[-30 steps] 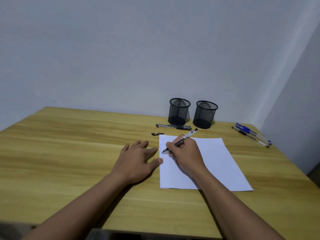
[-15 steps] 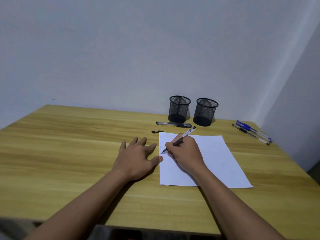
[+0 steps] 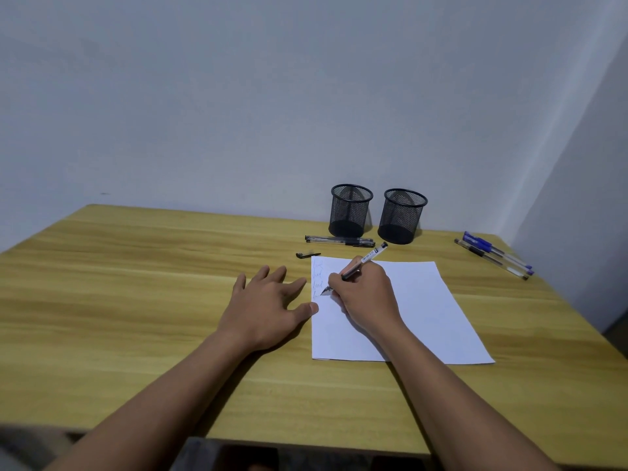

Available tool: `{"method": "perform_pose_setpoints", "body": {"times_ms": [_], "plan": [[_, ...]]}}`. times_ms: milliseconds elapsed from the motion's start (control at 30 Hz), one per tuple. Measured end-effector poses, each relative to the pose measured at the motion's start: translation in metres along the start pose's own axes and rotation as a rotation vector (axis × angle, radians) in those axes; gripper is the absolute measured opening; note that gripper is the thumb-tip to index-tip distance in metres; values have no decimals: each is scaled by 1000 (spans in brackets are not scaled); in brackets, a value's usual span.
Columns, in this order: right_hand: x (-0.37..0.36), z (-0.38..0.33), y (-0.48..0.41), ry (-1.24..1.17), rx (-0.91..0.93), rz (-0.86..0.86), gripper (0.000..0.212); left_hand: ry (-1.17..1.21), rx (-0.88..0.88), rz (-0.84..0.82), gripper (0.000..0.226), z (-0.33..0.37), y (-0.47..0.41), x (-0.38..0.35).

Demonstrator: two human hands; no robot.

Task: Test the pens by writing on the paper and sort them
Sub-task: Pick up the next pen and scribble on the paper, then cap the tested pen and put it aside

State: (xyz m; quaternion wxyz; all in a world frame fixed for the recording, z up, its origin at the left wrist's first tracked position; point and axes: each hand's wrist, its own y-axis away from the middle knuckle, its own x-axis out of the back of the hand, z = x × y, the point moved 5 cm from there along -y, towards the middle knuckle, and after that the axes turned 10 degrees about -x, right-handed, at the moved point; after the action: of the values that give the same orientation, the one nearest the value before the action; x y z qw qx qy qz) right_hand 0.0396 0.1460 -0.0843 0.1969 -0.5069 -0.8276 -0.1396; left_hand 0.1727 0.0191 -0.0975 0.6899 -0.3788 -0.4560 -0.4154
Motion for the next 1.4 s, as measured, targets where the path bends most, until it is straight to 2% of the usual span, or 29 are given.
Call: {"method": "perform_pose_setpoints", "body": {"times_ms": [267, 400, 600, 667, 800, 900, 1033, 1133, 1233, 1400], "plan": [[0, 2, -2, -13, -6, -2, 17, 4, 3, -2, 68, 0, -1, 0], [0, 2, -5, -265, -115, -36, 15, 5, -1, -2, 67, 0, -1, 1], [2, -4, -3, -357, -160, -78, 16, 31, 10, -4, 67, 2, 0, 2], [6, -10, -1, -372, -138, -75, 16, 82, 19, 46, 64, 3, 1, 5], [17, -27, -8, -432, -41, -81, 11, 294, 118, 318, 55, -5, -16, 25], [23, -33, -16, -436, -4, -84, 11, 302, 152, 318, 44, -13, -46, 27], [30, -31, -25, -466, -18, -101, 13, 174, 156, 268, 38, -18, -79, 21], [30, -25, -30, -474, -23, -109, 13, 86, 148, 274, 22, -19, -88, 16], [32, -20, -32, -474, -4, -111, 14, 198, 122, 364, 12, -19, -84, 20], [35, -20, -28, -592, -32, -110, 6, 449, 10, 484, 10, -4, -70, 44]]}}
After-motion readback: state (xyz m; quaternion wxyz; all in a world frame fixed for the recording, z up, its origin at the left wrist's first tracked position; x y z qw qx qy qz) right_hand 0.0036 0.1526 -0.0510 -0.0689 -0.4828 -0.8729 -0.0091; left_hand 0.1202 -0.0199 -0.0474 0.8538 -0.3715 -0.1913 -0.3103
